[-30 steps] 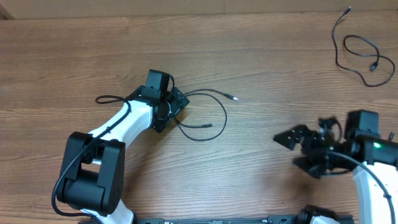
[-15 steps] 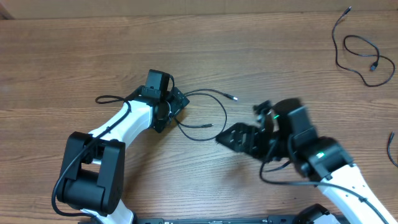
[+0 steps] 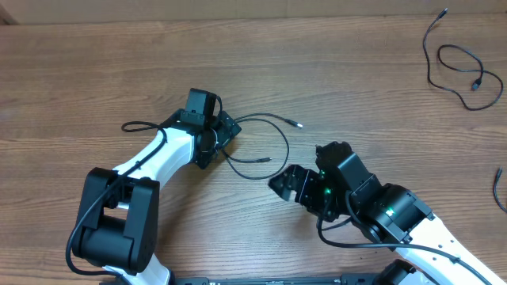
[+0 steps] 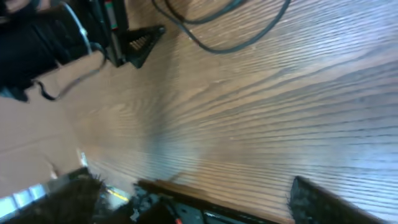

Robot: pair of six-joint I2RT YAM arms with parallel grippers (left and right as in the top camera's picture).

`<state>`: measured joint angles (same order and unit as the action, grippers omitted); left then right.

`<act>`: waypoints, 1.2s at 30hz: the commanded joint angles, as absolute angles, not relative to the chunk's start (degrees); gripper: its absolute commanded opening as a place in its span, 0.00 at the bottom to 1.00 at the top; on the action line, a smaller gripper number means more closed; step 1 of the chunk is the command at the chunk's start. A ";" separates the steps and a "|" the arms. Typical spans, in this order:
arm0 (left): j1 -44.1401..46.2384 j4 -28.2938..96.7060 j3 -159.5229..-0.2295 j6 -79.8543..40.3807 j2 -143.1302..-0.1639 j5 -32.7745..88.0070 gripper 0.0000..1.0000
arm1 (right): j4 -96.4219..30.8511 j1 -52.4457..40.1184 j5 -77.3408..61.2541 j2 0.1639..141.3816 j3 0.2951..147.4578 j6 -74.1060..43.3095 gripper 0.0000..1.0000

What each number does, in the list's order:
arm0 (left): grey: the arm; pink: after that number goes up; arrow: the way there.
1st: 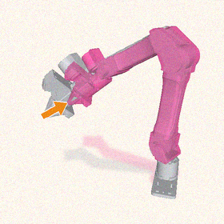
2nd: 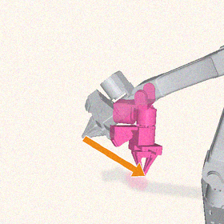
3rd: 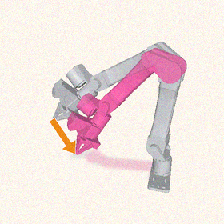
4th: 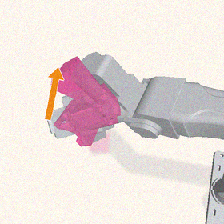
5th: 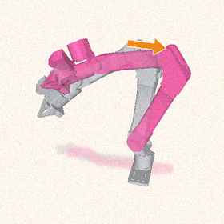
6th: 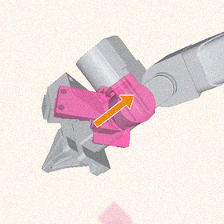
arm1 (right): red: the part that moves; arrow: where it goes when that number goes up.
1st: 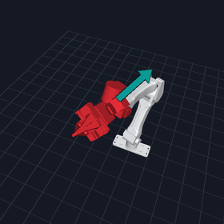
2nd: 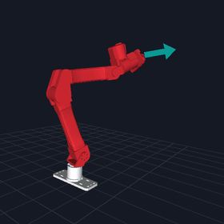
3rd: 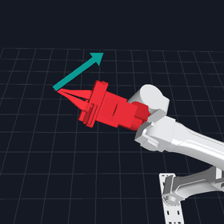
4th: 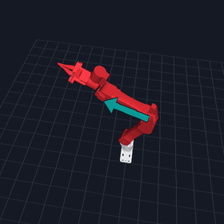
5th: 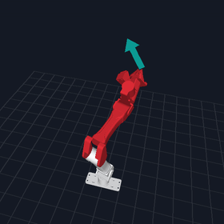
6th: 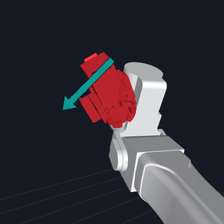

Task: Untangle cables

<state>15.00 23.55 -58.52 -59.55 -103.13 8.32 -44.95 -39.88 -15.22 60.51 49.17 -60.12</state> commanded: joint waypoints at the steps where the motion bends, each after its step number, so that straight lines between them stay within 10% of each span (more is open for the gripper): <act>1: 14.70 24.38 -55.61 -58.26 -106.50 5.52 0.99 | -45.34 -40.16 -13.45 60.23 49.19 -61.08 0.80; 4: 14.70 24.38 -55.61 -58.26 -106.50 5.52 1.00 | -44.66 -40.16 -12.03 60.23 49.19 -61.28 0.81; 6: 14.70 24.38 -55.61 -58.26 -106.50 5.52 1.00 | -44.16 -40.16 -9.61 60.23 49.19 -61.25 1.00; 36: 14.70 24.29 -55.61 -58.19 -106.50 6.48 1.00 | -48.99 -40.16 -5.63 60.25 49.17 -61.12 1.00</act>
